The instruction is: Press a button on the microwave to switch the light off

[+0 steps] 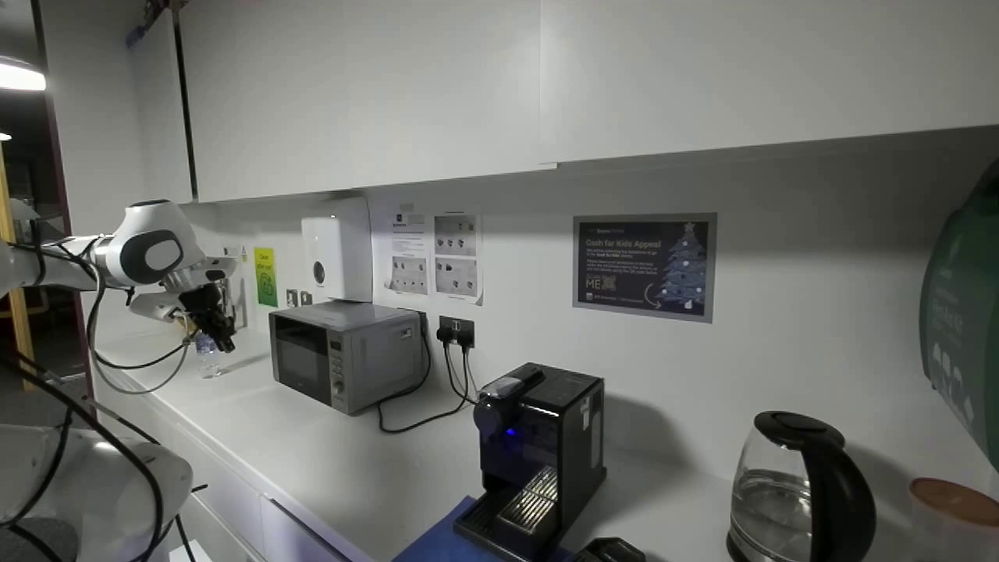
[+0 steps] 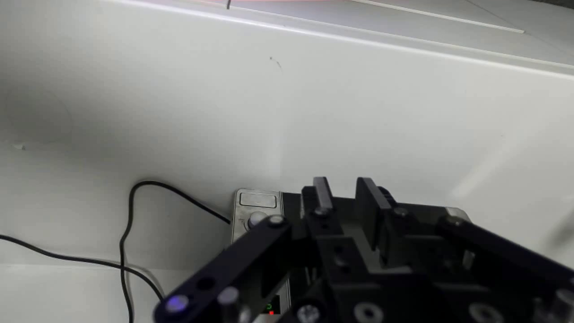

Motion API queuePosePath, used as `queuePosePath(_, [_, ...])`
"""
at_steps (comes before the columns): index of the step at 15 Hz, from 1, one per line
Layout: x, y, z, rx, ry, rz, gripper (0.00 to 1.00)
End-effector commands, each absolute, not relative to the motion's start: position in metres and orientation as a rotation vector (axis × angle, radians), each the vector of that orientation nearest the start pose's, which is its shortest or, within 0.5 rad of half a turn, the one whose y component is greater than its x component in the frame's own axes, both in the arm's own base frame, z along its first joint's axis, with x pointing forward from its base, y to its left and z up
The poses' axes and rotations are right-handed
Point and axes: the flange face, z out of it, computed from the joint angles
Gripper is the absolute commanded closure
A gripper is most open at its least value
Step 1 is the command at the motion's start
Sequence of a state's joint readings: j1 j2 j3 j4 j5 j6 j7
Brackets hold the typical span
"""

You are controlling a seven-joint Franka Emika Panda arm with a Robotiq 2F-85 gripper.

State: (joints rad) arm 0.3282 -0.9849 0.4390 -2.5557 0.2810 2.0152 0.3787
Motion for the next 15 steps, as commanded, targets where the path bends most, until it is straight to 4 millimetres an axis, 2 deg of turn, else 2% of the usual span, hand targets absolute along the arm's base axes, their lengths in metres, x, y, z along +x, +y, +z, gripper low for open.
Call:
queuePosePath(1, [0.198, 0.248, 0.567, -2.967, -0.282, -0.686, 0.45])
queuePosePath(7, [0.205, 0.245, 0.564, -2.952, -0.275, -0.746, 0.0])
queuePosePath(11, [0.212, 0.246, 0.557, -2.935, -0.287, -0.779, 0.0])
queuePosePath(12, [0.209, 0.249, 0.559, -2.939, -0.273, -0.715, 0.0])
queuePosePath(15, [0.21, 0.248, 0.557, -2.941, -0.272, -0.72, 0.0])
